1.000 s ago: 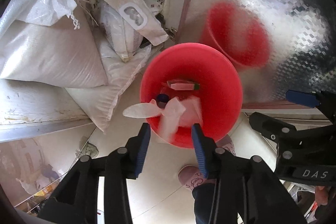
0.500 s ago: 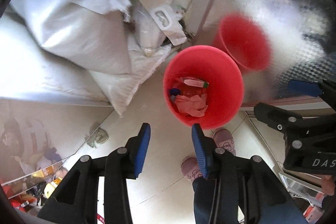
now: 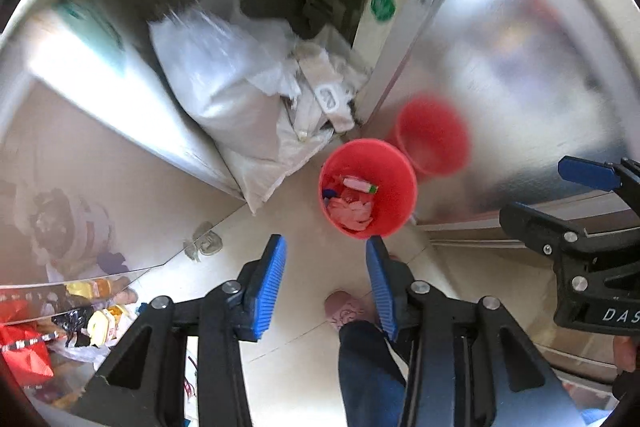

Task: Collect trash
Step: 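Raise both tools back up to the counter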

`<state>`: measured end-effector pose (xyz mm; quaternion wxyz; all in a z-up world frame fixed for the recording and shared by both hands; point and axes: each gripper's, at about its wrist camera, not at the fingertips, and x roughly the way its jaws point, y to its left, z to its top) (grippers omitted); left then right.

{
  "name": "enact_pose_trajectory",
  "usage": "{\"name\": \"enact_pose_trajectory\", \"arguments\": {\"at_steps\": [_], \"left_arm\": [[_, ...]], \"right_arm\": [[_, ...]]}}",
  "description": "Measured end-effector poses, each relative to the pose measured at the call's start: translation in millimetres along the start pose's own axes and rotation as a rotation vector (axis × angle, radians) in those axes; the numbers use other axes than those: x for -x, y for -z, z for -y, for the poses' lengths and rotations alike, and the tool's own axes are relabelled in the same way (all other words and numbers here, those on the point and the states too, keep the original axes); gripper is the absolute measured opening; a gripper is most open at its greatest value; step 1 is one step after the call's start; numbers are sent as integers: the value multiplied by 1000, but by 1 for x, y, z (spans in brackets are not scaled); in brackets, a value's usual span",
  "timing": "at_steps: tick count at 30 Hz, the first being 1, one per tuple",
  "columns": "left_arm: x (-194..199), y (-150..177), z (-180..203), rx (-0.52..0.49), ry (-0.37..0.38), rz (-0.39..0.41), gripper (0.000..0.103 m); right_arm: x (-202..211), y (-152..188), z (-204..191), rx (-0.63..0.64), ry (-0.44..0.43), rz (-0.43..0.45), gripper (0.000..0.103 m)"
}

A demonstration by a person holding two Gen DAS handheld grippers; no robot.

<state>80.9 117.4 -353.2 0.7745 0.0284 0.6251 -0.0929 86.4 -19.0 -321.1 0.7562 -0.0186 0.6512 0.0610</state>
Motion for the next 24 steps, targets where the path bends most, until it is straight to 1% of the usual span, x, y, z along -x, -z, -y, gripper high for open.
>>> {"name": "enact_pose_trajectory", "arguments": {"at_steps": [2,4,7,10,11,14,16,19,21,24], "left_arm": [[31,0,3,7,5,32,48],[60,-2,5,17,10,56,48],[92,-4,7,35,30,78,49],[122,-8,10,30,42,117,64],[130,-10,11,35,54,129,66],[148,-17,10,37,76,164,67],[160,-24,11,32,76,186,68],[179,-35,16,13,64,219,72],[188,-43,21,-7,50,242,72],[196,-56,23,-17,52,262,72]], "right_arm": [[29,0,-4,8,-11,29,88],[54,1,-7,12,-14,59,88],[87,-1,-8,22,-12,110,88],[118,-2,-10,22,7,176,88],[126,-2,-11,19,25,193,88],[145,-5,-13,14,53,213,88],[157,-8,-13,12,80,233,88],[171,-16,-11,9,93,253,88],[177,-22,-8,9,93,267,88],[187,-30,-2,5,94,294,88]]}}
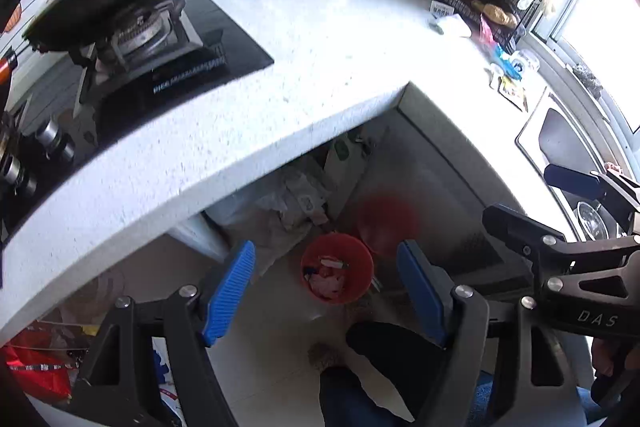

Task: Collect trash
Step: 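Raise both tools back up to the counter, then grasp the white measuring spoon handle with the left tool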

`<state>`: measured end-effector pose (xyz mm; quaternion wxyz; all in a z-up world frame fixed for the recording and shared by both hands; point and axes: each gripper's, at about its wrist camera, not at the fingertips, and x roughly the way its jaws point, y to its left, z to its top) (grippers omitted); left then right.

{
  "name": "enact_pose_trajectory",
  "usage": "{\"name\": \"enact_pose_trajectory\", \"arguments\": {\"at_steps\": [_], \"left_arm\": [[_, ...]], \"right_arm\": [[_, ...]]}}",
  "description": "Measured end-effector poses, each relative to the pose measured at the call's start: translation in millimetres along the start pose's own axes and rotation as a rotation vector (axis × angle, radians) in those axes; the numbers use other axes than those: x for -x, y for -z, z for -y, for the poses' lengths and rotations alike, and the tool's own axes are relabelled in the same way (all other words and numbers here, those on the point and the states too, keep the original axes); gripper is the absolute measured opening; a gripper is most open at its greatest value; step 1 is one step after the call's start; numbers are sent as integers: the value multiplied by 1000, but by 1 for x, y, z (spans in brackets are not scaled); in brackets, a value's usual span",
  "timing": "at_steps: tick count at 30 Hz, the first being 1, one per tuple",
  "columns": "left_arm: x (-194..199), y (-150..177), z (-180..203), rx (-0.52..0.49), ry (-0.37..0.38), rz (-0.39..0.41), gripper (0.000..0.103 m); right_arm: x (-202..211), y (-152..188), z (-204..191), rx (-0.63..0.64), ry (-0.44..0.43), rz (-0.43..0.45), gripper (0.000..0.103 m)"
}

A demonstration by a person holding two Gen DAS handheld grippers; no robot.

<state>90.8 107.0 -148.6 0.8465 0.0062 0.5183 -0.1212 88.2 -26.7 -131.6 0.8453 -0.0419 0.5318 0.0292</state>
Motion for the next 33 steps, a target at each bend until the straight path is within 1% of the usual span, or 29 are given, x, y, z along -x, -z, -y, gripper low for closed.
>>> {"name": "enact_pose_trajectory", "arguments": {"at_steps": [6,9,17,22,25,33], "left_arm": [[2,-31,8,-50,-1,8,73],[1,-55,20,-100,-17,23,77],[-24,-125,55,-223,-2,26,82],[-48,-168,87,-304,25,1,83],[-62,-187,110,-349,44,-11,83],[-108,-222,178,-443,90,-78,83]], "right_arm": [[8,-20,14,-27,4,24,88],[10,-33,27,-47,11,36,88],[2,-74,82,-132,44,44,88],[-8,-93,123,-205,63,30,88],[-12,-100,149,-246,80,22,88],[-26,-95,221,-373,107,-28,88]]}}
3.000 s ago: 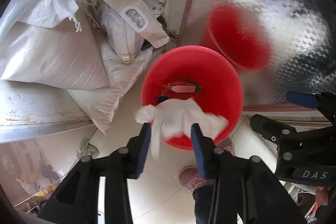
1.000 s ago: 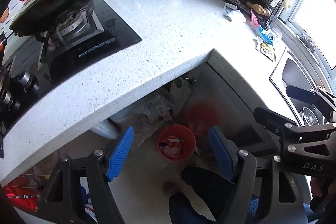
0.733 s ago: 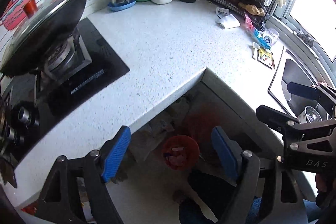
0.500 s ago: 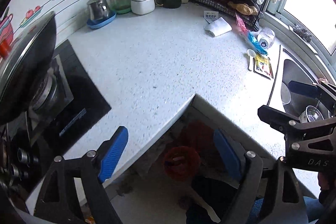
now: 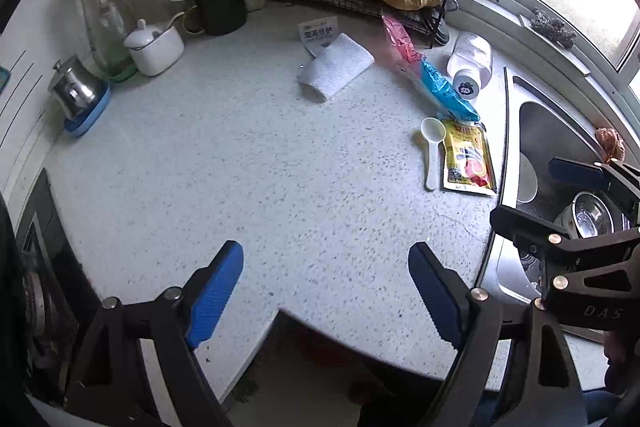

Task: Collect trash
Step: 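Grasp the white measuring spoon handle with the left tool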

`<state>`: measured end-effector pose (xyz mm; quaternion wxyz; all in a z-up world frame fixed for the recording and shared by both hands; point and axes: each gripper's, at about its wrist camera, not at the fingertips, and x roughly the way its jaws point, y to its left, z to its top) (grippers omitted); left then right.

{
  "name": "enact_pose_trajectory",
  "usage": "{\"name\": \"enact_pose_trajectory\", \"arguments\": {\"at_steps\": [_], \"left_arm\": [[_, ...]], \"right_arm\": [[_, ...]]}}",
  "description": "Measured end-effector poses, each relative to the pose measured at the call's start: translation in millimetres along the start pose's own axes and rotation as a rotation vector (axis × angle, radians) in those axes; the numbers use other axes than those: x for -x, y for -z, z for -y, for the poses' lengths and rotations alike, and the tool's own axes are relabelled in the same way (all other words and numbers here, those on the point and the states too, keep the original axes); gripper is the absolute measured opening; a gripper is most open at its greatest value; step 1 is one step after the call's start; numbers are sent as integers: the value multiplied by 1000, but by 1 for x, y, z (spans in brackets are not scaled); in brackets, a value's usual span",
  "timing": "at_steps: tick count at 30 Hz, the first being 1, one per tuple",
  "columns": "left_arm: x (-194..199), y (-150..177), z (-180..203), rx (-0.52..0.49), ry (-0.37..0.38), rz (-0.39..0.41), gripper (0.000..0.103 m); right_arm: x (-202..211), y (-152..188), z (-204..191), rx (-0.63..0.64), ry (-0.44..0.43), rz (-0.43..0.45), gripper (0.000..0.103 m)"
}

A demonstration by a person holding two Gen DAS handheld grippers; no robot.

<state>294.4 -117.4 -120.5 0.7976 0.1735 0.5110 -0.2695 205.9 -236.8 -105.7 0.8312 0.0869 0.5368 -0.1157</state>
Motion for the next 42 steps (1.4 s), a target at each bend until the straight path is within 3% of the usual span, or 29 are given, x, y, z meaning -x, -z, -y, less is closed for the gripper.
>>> {"name": "enact_pose_trajectory", "arguments": {"at_steps": [16,23,31,39,42], "left_arm": [[-97,-78,68,-122,113,-148,83],[-125,-96,76,-176,68,-176,83],[-138,-104,89,-203,80,-199,83],[-138,-109,96,-192,120,-179,57],[-134,-106,97,-193,132,-167,37]], "right_arm": [[-47,-9,99,-191,59,-104,88],[-62,-14,116,-241,55,-132,88],[-63,-17,130,-272,42,-138,88],[-63,-16,130,-284,12,-140,88],[-63,-16,129,-283,-2,-138,88]]}}
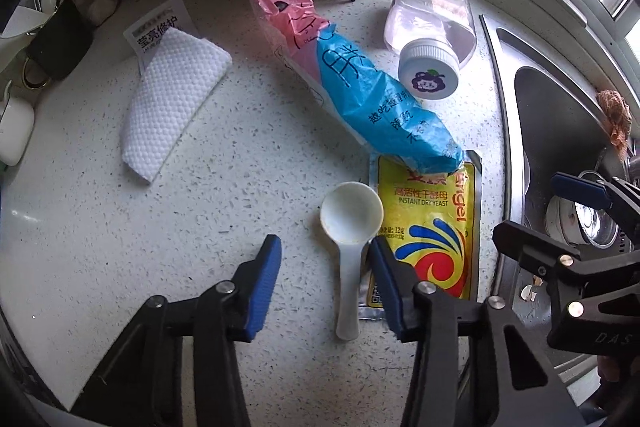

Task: Collect trash
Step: 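Grasp the white measuring spoon handle with the left tool, then lift the white spoon with the left tool while the right tool approaches the yellow yeast packet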

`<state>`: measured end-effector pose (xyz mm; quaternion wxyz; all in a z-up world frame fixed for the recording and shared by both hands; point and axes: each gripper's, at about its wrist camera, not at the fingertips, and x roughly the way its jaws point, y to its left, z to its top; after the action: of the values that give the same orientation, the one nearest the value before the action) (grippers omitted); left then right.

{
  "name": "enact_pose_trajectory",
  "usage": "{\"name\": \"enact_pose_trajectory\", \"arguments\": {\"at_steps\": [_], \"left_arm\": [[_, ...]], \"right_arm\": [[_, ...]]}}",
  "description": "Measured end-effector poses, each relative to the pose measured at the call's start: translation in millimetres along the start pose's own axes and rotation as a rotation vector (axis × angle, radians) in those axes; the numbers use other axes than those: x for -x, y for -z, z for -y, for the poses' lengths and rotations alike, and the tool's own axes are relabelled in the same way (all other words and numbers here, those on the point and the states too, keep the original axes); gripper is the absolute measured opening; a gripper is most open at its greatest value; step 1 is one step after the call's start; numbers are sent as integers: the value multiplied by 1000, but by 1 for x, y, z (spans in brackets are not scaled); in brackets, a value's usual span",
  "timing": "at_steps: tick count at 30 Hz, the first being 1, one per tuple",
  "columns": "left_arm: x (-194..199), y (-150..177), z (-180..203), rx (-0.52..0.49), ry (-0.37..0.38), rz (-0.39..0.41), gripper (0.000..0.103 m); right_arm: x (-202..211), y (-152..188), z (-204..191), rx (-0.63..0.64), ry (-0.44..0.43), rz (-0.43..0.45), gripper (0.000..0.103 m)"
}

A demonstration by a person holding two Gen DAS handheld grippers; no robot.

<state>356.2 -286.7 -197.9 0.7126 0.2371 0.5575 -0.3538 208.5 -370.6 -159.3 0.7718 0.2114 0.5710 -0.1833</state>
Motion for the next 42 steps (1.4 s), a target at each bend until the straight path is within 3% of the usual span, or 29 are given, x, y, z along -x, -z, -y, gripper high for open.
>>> {"name": "enact_pose_trajectory", "arguments": {"at_steps": [2,6,16,30,36,40,42], "left_arm": [[1,0,0,8,16,-1,22],[2,3,-1,30,49,-2,11],[40,30,-15,55,52,62,10],[47,35,-62,113,-77,86,10],[43,42,-83,149,-124,86,10],[39,52,-101,208,-134,76,10],[38,59,-107,226,-139,70,10]], "right_arm": [[-1,0,-1,3,-6,-5,88],[-3,-1,-6,16,-22,-12,88],[-4,2,-24,32,-81,-30,88],[-26,-11,-68,-32,-160,-95,90],[-34,-18,-93,-36,-92,-65,92],[-44,-19,-119,18,44,-32,93],[-45,-16,-129,49,95,-15,83]]}}
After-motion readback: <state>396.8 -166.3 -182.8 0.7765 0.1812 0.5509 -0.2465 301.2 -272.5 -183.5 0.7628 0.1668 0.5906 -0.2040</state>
